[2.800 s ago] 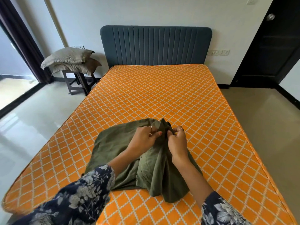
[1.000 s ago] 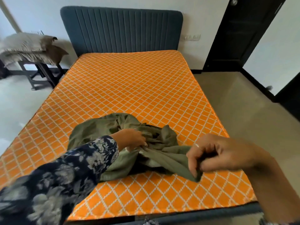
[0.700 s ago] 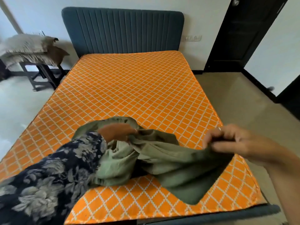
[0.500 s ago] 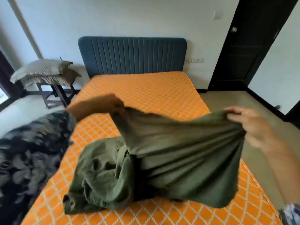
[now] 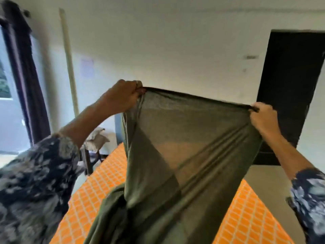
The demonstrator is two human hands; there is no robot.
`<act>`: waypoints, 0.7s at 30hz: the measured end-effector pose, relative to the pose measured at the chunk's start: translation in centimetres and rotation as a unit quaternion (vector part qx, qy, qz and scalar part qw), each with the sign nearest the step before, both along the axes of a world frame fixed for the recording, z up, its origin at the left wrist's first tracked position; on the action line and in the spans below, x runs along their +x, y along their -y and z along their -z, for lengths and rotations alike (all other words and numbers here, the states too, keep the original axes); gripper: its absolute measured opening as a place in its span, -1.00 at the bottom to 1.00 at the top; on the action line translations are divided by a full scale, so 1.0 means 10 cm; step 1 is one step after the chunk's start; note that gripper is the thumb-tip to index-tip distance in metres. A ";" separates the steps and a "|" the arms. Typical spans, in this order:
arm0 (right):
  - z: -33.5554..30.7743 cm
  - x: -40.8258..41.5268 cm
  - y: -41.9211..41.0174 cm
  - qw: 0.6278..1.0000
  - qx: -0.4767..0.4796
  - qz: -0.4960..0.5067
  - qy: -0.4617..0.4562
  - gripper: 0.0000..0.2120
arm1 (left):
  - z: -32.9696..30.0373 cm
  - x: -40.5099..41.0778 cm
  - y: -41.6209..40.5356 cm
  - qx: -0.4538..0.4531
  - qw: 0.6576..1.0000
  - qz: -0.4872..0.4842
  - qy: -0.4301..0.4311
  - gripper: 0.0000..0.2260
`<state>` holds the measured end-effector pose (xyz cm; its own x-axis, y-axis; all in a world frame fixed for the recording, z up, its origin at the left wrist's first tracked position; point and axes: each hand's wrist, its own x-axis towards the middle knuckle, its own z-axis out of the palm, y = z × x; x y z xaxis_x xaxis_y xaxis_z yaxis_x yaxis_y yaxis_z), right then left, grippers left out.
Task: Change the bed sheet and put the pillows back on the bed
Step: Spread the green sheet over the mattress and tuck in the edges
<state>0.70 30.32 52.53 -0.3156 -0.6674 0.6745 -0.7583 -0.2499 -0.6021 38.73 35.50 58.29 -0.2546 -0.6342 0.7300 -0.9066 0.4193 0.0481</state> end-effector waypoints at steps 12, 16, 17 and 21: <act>1.24 1.44 -0.94 0.927 0.088 -0.356 -0.077 -0.55 | 1.45 -0.60 -0.17 0.185 0.954 0.100 0.213 -0.71; 1.70 1.43 -1.02 0.913 0.186 -0.361 0.020 -0.80 | 1.62 -0.70 -0.19 0.231 0.927 0.205 0.211 -0.75; 1.76 1.37 -1.07 0.913 0.199 -0.354 0.031 -0.78 | 1.66 -0.69 -0.18 0.260 0.914 0.245 0.193 -0.75; 1.84 1.14 -1.50 0.899 0.223 -0.372 0.065 -0.90 | 2.04 -0.65 -0.17 0.374 0.848 0.326 0.186 -0.77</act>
<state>12.13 45.28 34.14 0.2729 -0.9215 0.2762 -0.3971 -0.3694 -0.8402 32.28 37.22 37.94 -0.8536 -0.5205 -0.0223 -0.5046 0.8155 0.2835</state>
